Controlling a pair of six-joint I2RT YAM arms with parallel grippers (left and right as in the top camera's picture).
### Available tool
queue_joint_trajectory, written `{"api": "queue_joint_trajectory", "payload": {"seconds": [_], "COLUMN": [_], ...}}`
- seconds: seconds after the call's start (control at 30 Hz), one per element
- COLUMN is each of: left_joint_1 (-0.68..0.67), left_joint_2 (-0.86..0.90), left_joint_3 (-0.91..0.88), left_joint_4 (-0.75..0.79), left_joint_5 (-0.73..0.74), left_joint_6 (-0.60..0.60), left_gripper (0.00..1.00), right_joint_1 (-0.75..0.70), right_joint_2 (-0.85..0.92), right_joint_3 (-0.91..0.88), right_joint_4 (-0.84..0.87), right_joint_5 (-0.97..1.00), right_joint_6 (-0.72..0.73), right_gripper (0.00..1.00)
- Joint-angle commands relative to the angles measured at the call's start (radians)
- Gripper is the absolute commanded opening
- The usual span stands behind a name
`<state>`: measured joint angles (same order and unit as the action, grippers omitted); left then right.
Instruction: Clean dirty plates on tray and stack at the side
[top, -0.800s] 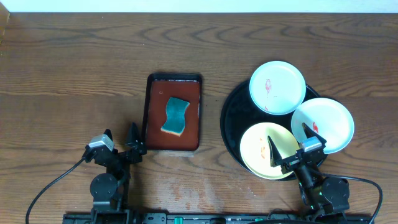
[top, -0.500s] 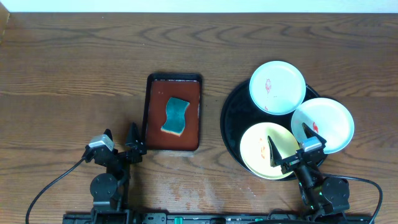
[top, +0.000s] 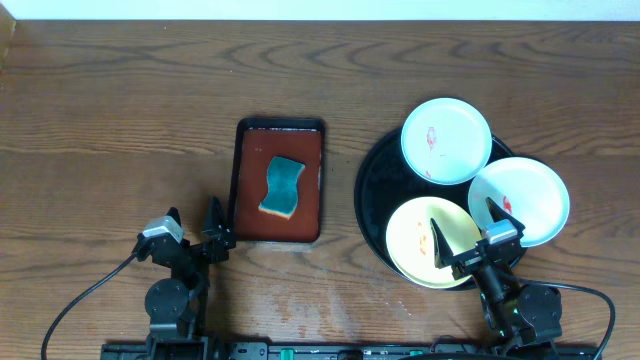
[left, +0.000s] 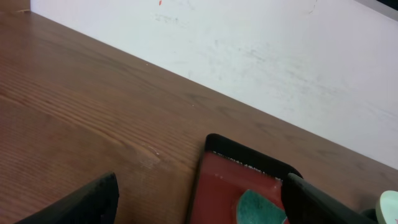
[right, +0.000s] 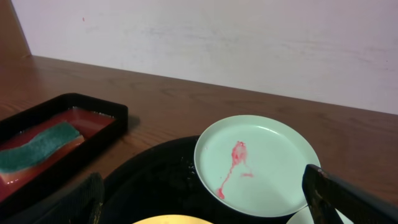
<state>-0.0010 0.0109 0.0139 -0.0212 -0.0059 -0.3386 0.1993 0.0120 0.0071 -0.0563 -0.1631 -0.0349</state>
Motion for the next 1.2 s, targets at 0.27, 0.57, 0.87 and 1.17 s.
{"api": "queue_joint_trajectory", "payload": {"seconds": [0.27,0.57,0.87,1.17], "left_joint_1": [0.004,0.005,0.004,0.004], "left_joint_2": [-0.005,-0.004,0.143,0.790], "left_joint_3": [-0.010,-0.001,0.320,0.978], "left_joint_4": [-0.041,0.064,-0.048,-0.620], "left_joint_5": [0.100,0.106,0.112,0.253], "left_joint_6": [-0.179,-0.209,-0.036,0.096], "left_gripper": [0.84,0.84,0.84,0.84], "right_joint_1": [-0.010,-0.010,-0.011,-0.011], "right_joint_2": [-0.003,-0.003,0.074,0.662], "right_joint_3": [-0.002,0.002,0.220,0.726], "right_joint_4": [0.002,0.026,0.046,-0.284], "right_joint_5": [-0.037,-0.078,-0.070,-0.209], "right_joint_6": [0.034,0.034,0.068,0.071], "right_gripper": [0.99,0.99,0.99,0.99]}}
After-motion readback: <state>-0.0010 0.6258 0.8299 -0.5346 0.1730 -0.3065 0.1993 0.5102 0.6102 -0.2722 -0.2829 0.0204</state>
